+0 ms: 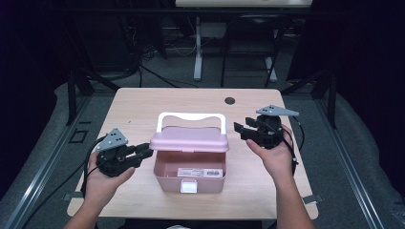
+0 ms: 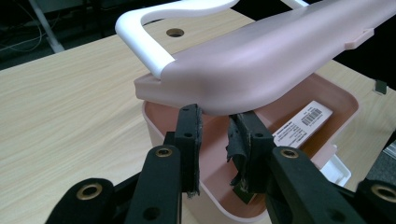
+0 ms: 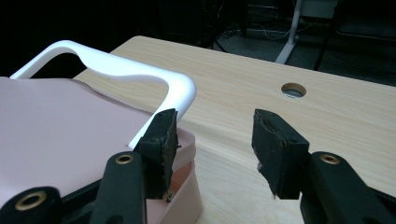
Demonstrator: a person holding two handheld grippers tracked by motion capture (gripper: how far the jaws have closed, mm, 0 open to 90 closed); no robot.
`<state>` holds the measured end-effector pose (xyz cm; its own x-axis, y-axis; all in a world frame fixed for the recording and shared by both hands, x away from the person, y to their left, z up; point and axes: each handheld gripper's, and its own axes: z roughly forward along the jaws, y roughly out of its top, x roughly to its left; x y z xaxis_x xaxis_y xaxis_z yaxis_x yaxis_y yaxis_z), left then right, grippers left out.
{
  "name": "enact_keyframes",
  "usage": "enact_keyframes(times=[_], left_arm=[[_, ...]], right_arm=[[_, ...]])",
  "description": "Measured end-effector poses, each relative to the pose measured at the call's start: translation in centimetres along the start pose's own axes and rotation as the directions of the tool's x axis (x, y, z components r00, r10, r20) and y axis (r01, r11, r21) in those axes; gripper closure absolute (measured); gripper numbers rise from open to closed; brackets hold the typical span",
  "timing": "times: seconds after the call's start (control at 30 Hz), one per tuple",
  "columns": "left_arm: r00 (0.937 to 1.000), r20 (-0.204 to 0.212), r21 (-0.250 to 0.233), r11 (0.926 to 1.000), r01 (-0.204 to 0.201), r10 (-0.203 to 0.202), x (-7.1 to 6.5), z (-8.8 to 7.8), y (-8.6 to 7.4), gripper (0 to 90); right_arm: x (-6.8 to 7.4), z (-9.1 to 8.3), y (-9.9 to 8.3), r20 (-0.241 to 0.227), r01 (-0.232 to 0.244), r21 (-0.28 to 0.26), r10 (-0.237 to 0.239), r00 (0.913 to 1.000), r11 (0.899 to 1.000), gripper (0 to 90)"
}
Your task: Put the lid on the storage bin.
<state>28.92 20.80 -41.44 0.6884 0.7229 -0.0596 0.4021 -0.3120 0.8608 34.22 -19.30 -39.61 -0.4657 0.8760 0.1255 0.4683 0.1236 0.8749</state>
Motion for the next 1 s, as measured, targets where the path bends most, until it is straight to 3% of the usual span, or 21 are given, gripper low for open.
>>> enact_keyframes(times=[1.0], left_arm=[[0.9993, 0.031, 0.010, 0.9997, 0.022, -0.022, -0.5, 0.3, -3.1, 73.2]], right_arm=[[0.0, 0.3, -0.2, 0.004, 0.000, 0.011, 0.000, 1.0000, 1.000, 49.9]])
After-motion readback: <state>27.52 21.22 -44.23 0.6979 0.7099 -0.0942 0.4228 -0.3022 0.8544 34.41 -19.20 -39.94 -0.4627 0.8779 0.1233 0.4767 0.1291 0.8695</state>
